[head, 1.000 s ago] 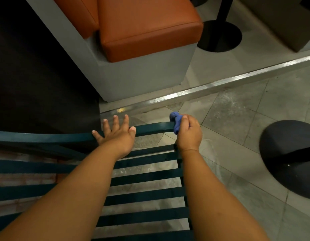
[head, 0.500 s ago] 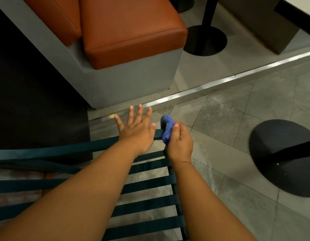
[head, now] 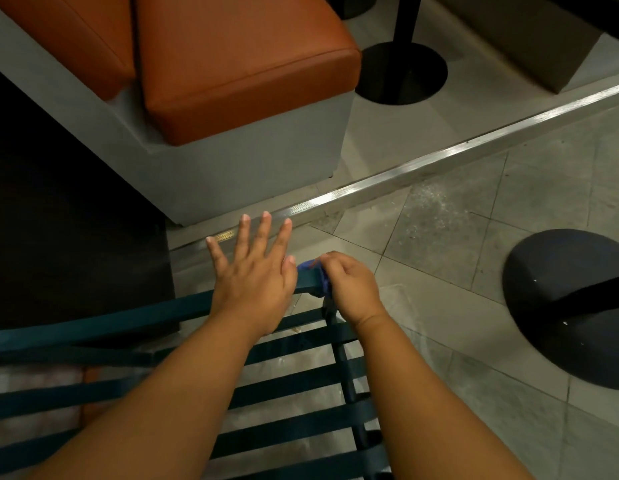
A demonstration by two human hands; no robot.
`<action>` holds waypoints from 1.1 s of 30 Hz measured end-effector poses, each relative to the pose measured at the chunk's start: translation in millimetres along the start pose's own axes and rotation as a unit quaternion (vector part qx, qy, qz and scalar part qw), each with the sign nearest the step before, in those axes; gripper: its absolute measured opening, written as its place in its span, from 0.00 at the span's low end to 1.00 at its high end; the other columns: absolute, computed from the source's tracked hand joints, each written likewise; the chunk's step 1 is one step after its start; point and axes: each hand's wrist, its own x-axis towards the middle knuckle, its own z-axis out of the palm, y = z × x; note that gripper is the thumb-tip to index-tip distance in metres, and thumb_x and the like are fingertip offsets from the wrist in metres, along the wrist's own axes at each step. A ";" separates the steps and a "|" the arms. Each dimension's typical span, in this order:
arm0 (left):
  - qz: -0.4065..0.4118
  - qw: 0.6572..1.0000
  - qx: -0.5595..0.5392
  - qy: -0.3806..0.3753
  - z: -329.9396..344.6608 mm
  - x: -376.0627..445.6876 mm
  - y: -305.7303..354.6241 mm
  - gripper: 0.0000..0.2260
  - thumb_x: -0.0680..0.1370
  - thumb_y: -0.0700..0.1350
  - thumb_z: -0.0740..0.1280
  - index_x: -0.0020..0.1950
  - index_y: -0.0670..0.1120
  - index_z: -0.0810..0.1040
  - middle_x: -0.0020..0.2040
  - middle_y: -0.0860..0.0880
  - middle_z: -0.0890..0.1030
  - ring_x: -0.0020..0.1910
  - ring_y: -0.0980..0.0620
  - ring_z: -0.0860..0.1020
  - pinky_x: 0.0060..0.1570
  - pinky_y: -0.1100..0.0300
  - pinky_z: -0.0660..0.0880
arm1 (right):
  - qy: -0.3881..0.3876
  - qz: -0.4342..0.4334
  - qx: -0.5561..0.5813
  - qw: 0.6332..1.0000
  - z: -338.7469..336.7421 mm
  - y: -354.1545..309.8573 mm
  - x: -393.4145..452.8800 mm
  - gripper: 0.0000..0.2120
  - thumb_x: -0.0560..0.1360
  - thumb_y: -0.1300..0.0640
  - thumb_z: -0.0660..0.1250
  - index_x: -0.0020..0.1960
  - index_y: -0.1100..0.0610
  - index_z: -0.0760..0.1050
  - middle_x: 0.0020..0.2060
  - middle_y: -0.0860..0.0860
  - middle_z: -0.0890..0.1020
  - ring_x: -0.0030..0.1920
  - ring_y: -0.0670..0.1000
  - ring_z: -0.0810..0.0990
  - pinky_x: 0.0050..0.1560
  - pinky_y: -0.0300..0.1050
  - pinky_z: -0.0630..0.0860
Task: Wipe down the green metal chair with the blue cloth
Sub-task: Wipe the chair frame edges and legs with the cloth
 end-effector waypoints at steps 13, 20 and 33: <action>0.000 0.999 0.003 0.046 4.3 -0.6 -0.8 0.25 0.77 0.57 0.35 0.73 0.59 0.32 0.78 0.53 0.39 0.75 0.50 0.34 0.69 0.35 0.35 | -0.136 0.244 0.055 0.958 -27.4 59.6 46.4 0.11 0.73 0.53 0.60 0.38 0.57 0.77 0.32 0.55 0.77 0.38 0.54 0.75 0.43 0.47 0.71; 0.001 0.998 -0.007 0.055 5.5 -1.3 -2.2 0.25 0.77 0.57 0.35 0.74 0.59 0.33 0.78 0.53 0.39 0.75 0.50 0.33 0.70 0.36 0.35 | -0.125 0.271 0.159 0.941 -28.4 91.6 51.8 0.11 0.75 0.54 0.59 0.41 0.58 0.77 0.41 0.57 0.78 0.39 0.52 0.76 0.45 0.44 0.72; 0.000 0.999 -0.003 0.049 3.9 -1.7 0.0 0.25 0.76 0.57 0.34 0.73 0.60 0.32 0.78 0.53 0.40 0.75 0.49 0.34 0.70 0.35 0.37 | -0.100 0.281 -0.086 0.951 -32.6 8.3 39.9 0.13 0.78 0.59 0.56 0.48 0.64 0.77 0.38 0.59 0.80 0.35 0.57 0.75 0.33 0.47 0.73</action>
